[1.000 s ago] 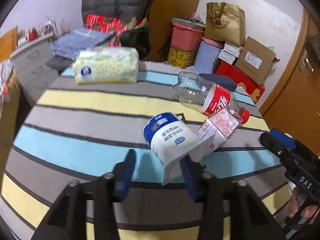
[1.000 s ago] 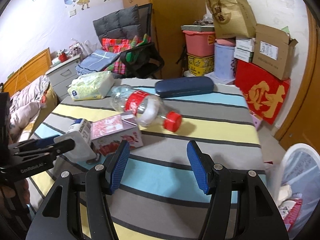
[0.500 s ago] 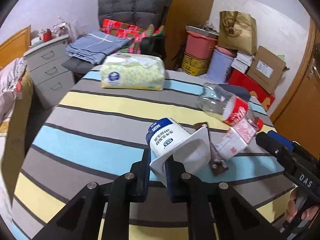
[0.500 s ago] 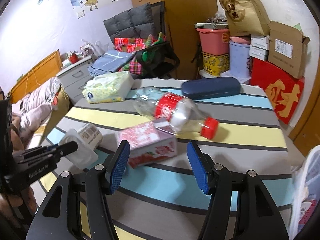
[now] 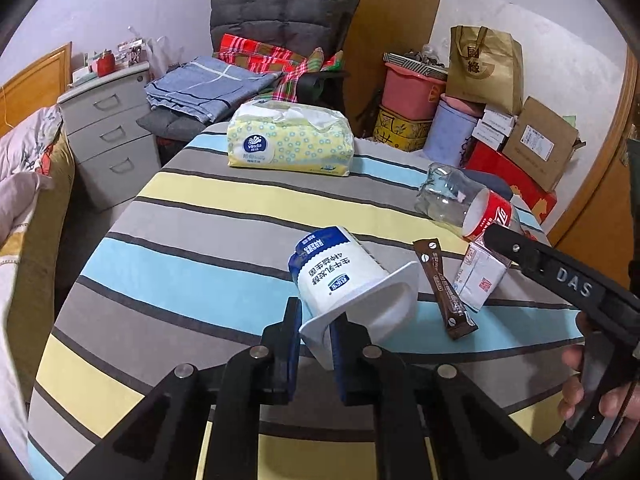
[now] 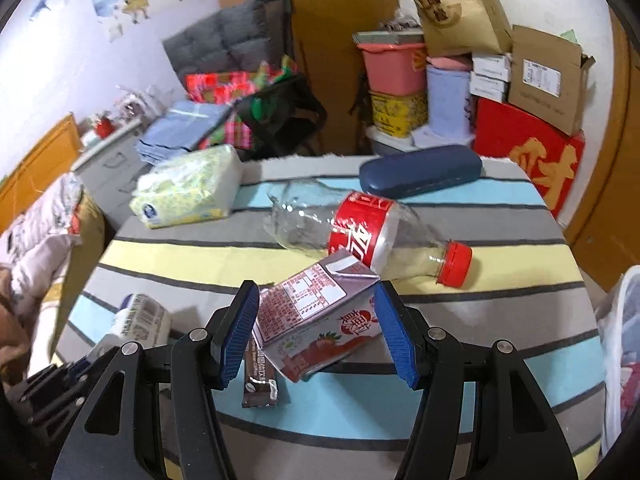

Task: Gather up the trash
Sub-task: 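Grasp the white yogurt cup with the left tool while the right tool grasps the pink carton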

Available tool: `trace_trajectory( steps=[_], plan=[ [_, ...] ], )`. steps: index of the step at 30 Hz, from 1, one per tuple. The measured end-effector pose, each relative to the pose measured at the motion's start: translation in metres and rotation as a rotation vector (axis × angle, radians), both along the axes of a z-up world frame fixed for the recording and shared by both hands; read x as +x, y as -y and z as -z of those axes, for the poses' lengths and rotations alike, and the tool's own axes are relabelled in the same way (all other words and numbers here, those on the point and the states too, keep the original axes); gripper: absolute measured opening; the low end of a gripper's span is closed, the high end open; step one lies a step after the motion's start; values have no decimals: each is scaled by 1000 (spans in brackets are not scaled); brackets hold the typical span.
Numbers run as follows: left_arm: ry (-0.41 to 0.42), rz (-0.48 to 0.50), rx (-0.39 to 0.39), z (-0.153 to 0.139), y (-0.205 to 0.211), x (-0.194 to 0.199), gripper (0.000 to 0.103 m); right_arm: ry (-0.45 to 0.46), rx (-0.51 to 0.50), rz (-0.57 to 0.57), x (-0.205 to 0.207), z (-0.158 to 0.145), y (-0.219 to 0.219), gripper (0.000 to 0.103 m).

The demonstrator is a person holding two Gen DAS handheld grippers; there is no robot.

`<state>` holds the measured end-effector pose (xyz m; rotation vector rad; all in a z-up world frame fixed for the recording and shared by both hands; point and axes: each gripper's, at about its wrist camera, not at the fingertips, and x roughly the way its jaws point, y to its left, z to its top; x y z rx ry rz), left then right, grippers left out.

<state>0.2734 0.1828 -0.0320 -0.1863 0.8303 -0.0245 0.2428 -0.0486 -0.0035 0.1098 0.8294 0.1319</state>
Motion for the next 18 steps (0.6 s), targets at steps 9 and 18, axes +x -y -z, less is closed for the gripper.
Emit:
trace_trajectory(
  steps=[9, 18],
  plan=[
    [1, 8, -6, 1, -4, -1, 14, -54, 15, 54, 4, 2, -1, 64],
    [2, 37, -22, 1, 5, 0, 14, -30, -77, 65, -8, -6, 16, 64]
  ],
)
